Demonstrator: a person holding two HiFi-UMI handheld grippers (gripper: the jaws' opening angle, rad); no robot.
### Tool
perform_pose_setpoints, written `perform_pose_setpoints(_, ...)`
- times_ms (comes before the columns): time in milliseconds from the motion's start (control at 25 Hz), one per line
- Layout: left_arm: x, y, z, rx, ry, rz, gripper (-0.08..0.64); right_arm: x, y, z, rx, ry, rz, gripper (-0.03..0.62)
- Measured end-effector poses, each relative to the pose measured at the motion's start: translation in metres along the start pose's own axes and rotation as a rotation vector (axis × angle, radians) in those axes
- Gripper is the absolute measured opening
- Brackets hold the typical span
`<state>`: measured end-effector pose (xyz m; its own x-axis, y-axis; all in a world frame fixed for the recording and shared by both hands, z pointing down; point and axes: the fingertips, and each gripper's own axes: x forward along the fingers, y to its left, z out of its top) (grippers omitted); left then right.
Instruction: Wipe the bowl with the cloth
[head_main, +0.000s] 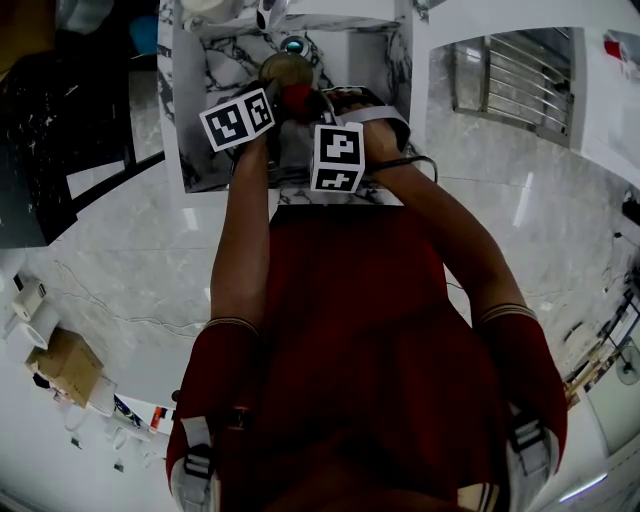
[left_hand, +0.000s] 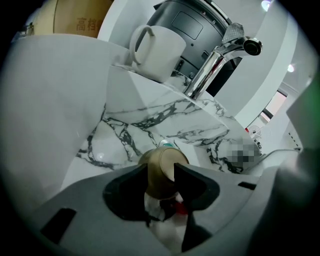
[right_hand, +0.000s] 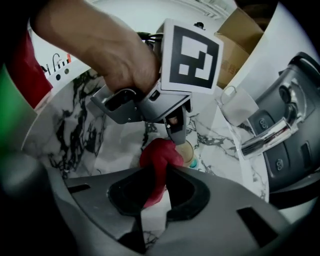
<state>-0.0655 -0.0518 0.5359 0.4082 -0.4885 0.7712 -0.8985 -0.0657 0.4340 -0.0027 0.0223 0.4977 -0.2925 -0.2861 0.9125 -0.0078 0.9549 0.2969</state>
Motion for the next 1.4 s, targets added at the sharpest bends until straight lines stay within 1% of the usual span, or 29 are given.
perform_pose_setpoints(200, -0.014, -0.011, 0.015, 0.028, -0.054, -0.032, 0.150, -0.015, -0.014, -0.001, 0.088, -0.048, -0.024, 0.064)
perform_pose_setpoints(440, -0.038, -0.033, 0.036, 0.105, -0.148, -0.098, 0.150, -0.041, -0.045, -0.002, 0.260, -0.140, -0.067, 0.063)
perform_pose_setpoints(680, -0.067, -0.065, 0.054, 0.175, -0.259, -0.175, 0.145, -0.075, -0.071, -0.004, 0.434, -0.263, -0.111, 0.063)
perform_pose_setpoints(880, -0.096, -0.087, 0.067, 0.223, -0.354, -0.212, 0.133, -0.104, -0.090, -0.005, 0.569, -0.381, -0.139, 0.063)
perform_pose_setpoints(1000, -0.115, -0.098, 0.075, 0.247, -0.410, -0.227, 0.124, -0.121, -0.100, -0.006, 0.630, -0.462, -0.154, 0.063)
perform_pose_setpoints(1160, -0.137, -0.113, 0.081, 0.283, -0.467, -0.240, 0.090, -0.145, -0.109, -0.008, 0.705, -0.554, -0.167, 0.063)
perform_pose_setpoints(1280, -0.151, -0.124, 0.085, 0.309, -0.505, -0.247, 0.057, -0.160, -0.112, -0.011, 0.742, -0.616, -0.177, 0.063)
perform_pose_setpoints(1400, -0.161, -0.133, 0.086, 0.336, -0.530, -0.253, 0.039, -0.173, -0.112, -0.014, 0.771, -0.672, -0.183, 0.063)
